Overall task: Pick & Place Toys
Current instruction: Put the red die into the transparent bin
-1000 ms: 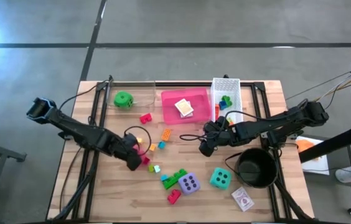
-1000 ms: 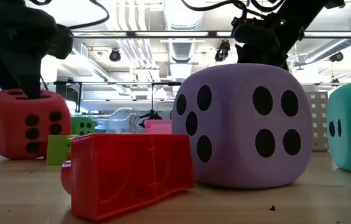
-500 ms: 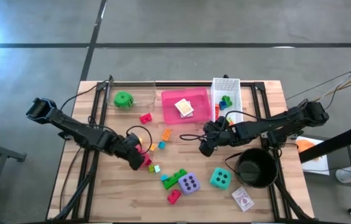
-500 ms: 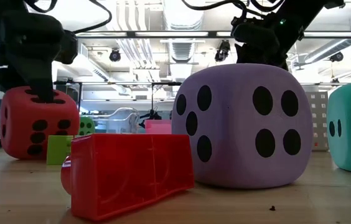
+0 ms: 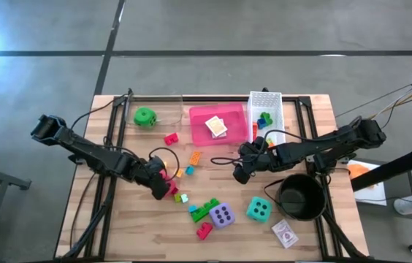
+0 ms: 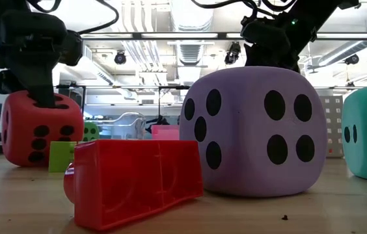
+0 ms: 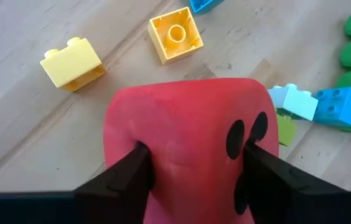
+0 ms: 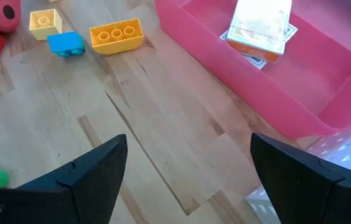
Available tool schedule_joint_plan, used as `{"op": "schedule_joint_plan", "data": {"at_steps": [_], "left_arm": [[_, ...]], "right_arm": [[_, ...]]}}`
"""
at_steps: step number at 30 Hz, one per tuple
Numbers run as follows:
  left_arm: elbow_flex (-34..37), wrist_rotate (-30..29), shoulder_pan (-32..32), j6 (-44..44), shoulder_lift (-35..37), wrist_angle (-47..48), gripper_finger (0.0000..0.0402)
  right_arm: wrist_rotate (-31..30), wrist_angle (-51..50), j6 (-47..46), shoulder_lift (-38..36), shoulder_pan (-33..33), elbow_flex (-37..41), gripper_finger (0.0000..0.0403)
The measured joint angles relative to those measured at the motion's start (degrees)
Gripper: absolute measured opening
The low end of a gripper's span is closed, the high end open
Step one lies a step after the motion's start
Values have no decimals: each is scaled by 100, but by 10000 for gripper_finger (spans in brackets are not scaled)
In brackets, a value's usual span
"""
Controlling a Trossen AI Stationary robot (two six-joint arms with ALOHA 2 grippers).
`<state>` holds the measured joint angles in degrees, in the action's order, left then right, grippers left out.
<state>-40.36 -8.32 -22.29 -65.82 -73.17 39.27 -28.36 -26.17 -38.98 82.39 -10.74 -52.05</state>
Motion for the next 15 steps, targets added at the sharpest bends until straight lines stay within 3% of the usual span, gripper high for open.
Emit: {"op": "schedule_joint_plan", "data": {"at_steps": [10,15], "left_arm": [[-224,5,3,27,15,207,195],[-549,80,-6,221,144,473,151]], "right_arm": [[0,0,0,0,0,0,334],[-2,0,0,0,0,0,334]]}}
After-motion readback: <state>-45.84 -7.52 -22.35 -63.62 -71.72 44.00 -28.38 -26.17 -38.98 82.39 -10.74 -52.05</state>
